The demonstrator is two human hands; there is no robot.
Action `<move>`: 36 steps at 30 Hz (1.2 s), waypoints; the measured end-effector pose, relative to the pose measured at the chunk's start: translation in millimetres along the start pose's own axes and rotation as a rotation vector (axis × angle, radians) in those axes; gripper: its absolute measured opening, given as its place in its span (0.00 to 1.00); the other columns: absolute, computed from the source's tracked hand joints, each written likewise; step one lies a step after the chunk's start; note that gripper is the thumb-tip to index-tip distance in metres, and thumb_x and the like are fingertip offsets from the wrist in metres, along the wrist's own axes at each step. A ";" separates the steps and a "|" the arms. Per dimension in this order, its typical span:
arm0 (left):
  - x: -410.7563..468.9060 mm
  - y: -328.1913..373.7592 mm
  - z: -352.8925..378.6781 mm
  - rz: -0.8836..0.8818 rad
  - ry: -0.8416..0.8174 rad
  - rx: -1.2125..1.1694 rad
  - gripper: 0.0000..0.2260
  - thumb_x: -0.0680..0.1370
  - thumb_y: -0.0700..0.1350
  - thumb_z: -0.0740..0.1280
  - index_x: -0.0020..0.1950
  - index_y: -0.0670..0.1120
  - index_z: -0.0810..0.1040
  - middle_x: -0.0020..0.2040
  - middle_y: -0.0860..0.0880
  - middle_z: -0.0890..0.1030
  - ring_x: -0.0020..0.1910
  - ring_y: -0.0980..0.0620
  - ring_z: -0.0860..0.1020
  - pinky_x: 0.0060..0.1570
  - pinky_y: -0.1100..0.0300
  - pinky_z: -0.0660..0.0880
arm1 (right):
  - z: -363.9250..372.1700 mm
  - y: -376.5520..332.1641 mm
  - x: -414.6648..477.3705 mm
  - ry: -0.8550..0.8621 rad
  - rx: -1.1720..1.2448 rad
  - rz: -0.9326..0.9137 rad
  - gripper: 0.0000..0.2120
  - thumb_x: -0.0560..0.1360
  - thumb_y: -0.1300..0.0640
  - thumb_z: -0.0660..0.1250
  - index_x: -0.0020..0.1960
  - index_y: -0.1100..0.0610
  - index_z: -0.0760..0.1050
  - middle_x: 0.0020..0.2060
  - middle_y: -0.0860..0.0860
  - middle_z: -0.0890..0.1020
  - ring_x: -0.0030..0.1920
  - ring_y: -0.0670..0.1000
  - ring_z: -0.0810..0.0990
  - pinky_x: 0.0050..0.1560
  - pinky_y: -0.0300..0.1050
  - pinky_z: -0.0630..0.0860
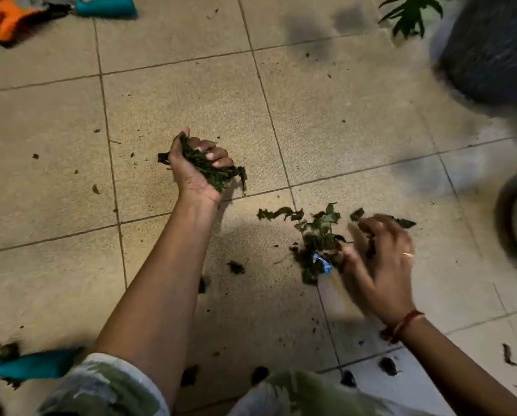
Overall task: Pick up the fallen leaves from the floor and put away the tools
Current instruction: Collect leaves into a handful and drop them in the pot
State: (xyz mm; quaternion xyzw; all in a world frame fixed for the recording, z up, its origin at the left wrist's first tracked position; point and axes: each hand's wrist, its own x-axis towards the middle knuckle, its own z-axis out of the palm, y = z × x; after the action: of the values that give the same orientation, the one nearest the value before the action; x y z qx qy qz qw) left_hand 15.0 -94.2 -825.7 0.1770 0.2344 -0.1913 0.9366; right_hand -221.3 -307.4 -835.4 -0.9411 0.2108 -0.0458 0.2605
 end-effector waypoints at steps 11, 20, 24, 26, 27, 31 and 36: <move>-7.9 -29.3 -2.7 -0.041 0.003 0.008 0.25 0.80 0.51 0.56 0.23 0.48 0.69 0.21 0.54 0.71 0.19 0.56 0.68 0.19 0.70 0.63 | 28.9 -0.5 6.6 -0.207 -0.194 0.039 0.41 0.72 0.28 0.37 0.78 0.51 0.45 0.77 0.50 0.45 0.76 0.48 0.42 0.73 0.50 0.33; -19.3 10.9 -19.5 0.038 -0.001 0.022 0.27 0.81 0.51 0.55 0.22 0.48 0.70 0.21 0.54 0.71 0.19 0.57 0.68 0.19 0.70 0.63 | 21.5 -3.1 62.0 0.008 0.098 0.029 0.32 0.76 0.35 0.52 0.77 0.44 0.50 0.76 0.46 0.49 0.76 0.53 0.49 0.72 0.65 0.52; -23.6 27.5 -25.3 0.072 -0.010 0.040 0.24 0.78 0.50 0.57 0.21 0.48 0.69 0.21 0.55 0.71 0.19 0.57 0.68 0.20 0.71 0.62 | 4.9 36.9 91.5 -0.022 -0.109 0.173 0.37 0.75 0.31 0.48 0.78 0.49 0.49 0.77 0.52 0.49 0.77 0.52 0.47 0.74 0.62 0.44; -25.6 32.2 -27.2 0.084 -0.024 0.039 0.20 0.74 0.49 0.59 0.21 0.48 0.69 0.21 0.54 0.71 0.19 0.57 0.68 0.20 0.71 0.63 | 14.0 24.0 89.1 -0.152 -0.124 -0.018 0.37 0.74 0.30 0.43 0.78 0.48 0.47 0.77 0.51 0.48 0.77 0.51 0.47 0.75 0.59 0.41; -25.9 32.6 -28.4 0.083 -0.030 0.034 0.20 0.74 0.49 0.59 0.21 0.48 0.69 0.21 0.54 0.71 0.19 0.57 0.68 0.20 0.71 0.63 | 19.5 10.8 85.3 -0.214 -0.124 -0.115 0.38 0.73 0.29 0.40 0.78 0.47 0.46 0.77 0.50 0.47 0.76 0.50 0.46 0.75 0.56 0.40; -25.5 30.5 -33.9 0.049 -0.030 0.014 0.27 0.80 0.52 0.54 0.21 0.48 0.69 0.21 0.54 0.71 0.19 0.57 0.68 0.20 0.71 0.63 | 42.1 -43.3 63.5 -0.495 -0.122 -0.405 0.46 0.68 0.25 0.30 0.78 0.50 0.46 0.76 0.47 0.46 0.75 0.45 0.43 0.72 0.47 0.34; -32.4 29.9 -32.6 0.052 0.001 0.038 0.27 0.80 0.52 0.55 0.21 0.48 0.68 0.20 0.55 0.69 0.19 0.57 0.67 0.20 0.71 0.63 | 34.6 -53.3 35.3 -0.534 -0.020 -0.463 0.43 0.69 0.24 0.39 0.77 0.46 0.46 0.77 0.50 0.46 0.77 0.50 0.43 0.75 0.54 0.41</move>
State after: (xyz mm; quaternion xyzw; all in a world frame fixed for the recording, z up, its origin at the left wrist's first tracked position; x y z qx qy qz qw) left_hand -10.3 -45.7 -829.1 0.2007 0.2265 -0.1713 0.9376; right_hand -162.6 -264.6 -838.8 -0.9451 -0.0833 0.1461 0.2801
